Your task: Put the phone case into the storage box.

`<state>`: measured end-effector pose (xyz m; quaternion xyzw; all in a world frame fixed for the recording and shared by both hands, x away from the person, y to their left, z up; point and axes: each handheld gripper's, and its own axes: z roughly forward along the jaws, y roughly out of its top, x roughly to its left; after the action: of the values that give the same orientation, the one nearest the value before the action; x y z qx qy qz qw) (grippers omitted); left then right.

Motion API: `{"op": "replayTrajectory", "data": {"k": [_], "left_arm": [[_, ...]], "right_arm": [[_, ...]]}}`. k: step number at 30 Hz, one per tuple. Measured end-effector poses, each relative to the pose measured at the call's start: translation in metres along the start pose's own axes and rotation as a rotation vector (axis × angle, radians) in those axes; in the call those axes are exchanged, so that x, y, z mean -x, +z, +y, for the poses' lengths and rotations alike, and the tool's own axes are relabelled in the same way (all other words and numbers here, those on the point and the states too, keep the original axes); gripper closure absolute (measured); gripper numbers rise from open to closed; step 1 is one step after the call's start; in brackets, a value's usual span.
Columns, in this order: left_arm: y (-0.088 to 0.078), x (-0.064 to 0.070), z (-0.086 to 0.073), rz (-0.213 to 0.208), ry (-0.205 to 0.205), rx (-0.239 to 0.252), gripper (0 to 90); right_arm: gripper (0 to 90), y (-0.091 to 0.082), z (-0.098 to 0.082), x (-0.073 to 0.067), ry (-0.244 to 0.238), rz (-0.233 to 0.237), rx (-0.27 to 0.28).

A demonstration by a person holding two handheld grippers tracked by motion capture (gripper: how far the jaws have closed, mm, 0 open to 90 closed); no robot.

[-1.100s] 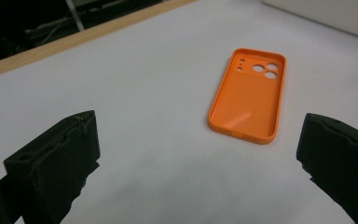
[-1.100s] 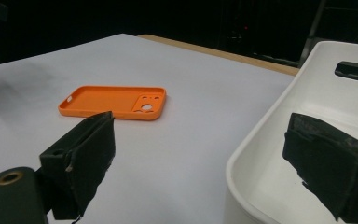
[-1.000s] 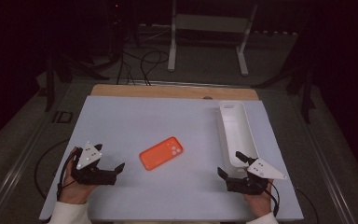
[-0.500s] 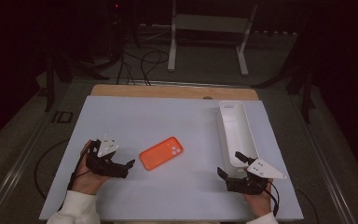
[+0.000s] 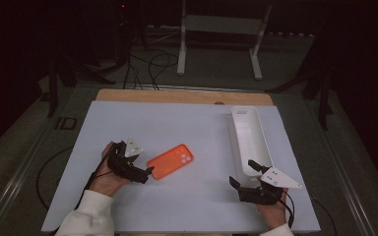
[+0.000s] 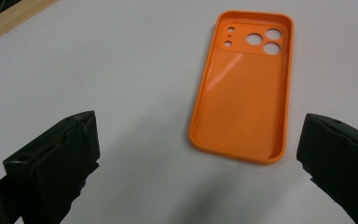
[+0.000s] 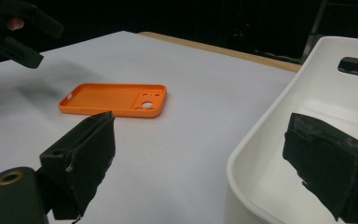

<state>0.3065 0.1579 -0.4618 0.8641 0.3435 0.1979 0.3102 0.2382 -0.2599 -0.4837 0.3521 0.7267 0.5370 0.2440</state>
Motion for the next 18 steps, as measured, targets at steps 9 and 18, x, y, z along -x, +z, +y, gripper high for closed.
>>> {"op": "replayTrajectory", "data": {"k": [9, 18], "left_arm": [[0.014, 0.001, 0.009, -0.029, 0.014, -0.039, 0.0], [0.025, 0.005, 0.018, -0.051, 0.039, -0.072, 0.0]], "right_arm": [[9.3, 0.0, 0.0, 0.0, -0.003, 0.0, -0.002], [9.3, 0.0, 0.0, 0.0, -0.004, 0.001, -0.002]]}}
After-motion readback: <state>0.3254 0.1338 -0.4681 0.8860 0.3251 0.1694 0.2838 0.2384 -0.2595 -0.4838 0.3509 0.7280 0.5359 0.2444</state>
